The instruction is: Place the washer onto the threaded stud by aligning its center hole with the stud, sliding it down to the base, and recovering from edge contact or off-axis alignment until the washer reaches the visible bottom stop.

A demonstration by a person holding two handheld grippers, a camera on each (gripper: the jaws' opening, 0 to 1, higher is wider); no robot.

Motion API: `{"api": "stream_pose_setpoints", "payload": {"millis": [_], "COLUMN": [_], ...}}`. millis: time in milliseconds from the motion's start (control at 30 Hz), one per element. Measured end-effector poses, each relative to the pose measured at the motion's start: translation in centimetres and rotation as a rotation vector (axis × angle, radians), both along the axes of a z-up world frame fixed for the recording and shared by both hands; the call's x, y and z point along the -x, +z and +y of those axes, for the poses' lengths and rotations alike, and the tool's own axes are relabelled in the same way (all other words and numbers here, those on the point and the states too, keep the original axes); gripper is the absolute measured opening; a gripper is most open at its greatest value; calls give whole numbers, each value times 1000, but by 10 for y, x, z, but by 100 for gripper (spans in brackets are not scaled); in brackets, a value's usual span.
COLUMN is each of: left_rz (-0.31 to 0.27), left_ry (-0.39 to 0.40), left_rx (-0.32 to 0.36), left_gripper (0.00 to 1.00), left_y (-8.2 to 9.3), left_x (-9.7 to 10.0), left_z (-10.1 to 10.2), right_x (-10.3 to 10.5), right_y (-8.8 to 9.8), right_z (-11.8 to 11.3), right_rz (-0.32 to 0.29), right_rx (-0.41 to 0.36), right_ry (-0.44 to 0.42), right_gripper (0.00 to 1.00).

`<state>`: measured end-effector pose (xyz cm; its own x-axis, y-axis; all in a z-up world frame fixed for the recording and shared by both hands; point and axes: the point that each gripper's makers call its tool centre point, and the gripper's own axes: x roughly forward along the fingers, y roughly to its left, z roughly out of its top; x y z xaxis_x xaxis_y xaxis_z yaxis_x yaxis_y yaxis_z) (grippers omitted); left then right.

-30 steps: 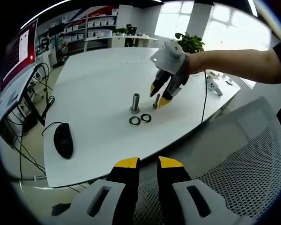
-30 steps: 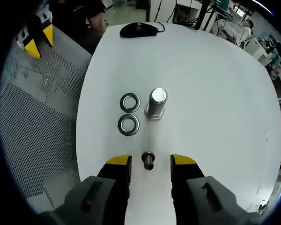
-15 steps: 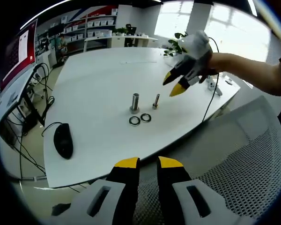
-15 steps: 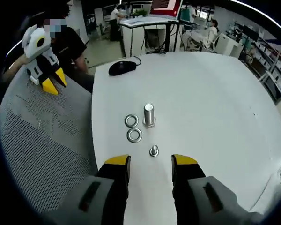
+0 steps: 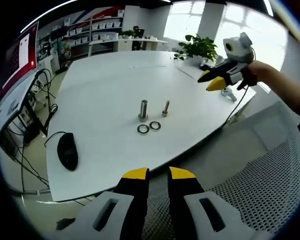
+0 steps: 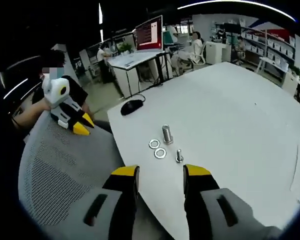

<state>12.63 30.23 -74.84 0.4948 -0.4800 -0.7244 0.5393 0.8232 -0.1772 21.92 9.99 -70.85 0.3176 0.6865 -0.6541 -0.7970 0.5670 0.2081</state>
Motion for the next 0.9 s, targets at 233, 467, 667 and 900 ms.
{"api": "stream_pose_setpoints", "payload": {"millis": [233, 467, 667, 900], "left_rz": [0, 1, -1, -3], "left_ry": [6, 3, 9, 15], "left_rx": [0, -1, -2, -1], "left_gripper": [12, 12, 12, 12], "left_y": [1, 1, 1, 1], "left_x": [0, 0, 0, -1], "left_z": [1, 1, 1, 1], "right_x": [29, 50, 52, 48], "right_y": [-3, 4, 14, 17], "right_z": [-25, -32, -38, -42], "right_rz": [27, 23, -25, -87], "right_rx": [-8, -75, -137, -134], "right_ry": [-49, -96, -158, -223], "right_gripper": [37, 37, 35, 34]}}
